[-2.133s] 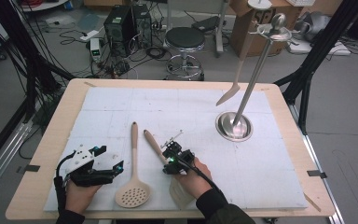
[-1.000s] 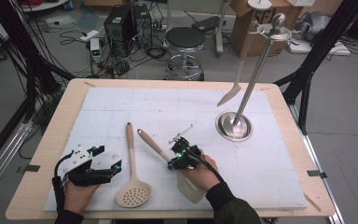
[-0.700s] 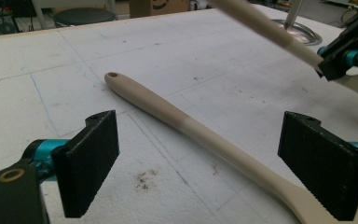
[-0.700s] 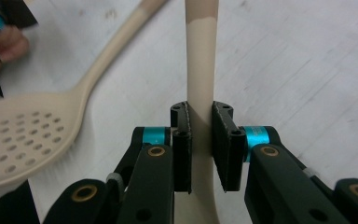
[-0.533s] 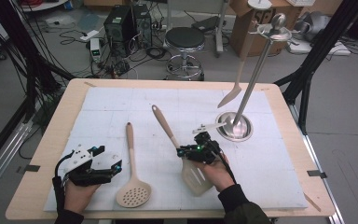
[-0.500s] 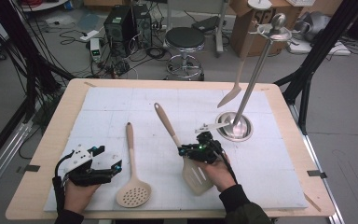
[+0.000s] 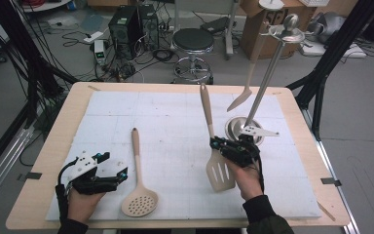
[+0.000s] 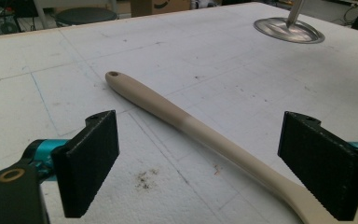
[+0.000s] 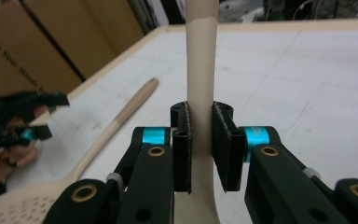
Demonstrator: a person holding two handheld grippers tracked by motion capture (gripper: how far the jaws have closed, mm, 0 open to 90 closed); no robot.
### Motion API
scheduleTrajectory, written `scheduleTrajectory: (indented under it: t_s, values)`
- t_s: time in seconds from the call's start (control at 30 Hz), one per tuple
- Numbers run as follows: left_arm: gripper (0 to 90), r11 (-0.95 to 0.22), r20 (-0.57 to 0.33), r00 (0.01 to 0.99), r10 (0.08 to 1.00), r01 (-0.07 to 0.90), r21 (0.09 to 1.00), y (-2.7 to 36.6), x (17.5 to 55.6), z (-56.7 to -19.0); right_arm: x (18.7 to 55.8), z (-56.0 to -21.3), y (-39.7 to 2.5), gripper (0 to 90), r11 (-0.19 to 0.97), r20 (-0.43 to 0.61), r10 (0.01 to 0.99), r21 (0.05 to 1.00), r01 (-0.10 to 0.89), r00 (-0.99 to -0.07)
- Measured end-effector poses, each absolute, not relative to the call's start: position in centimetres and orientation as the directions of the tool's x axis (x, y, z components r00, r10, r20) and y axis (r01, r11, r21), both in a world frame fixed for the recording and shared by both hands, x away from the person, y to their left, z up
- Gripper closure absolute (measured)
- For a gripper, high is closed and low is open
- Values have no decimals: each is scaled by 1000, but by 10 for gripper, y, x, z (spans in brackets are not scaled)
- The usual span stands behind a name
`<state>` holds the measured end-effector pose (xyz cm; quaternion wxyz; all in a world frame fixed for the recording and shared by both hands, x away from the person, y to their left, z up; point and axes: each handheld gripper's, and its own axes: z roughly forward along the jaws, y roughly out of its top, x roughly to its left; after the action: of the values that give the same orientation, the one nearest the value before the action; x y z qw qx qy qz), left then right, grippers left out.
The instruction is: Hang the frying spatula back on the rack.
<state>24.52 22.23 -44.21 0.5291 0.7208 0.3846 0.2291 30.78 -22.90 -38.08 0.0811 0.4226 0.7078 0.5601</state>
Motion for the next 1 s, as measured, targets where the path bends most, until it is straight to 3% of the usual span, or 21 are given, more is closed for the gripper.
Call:
scheduleTrajectory:
  t_s: [0.53,1.0]
  values:
    - [130,-141,-79,591,802,317,938,223,246,-443,291,-359,-275,792,-202,359,747,925,323,-560]
    - [130,-152,-70,596,800,315,937,221,246,-444,288,-339,-297,793,-282,365,777,930,235,-512]
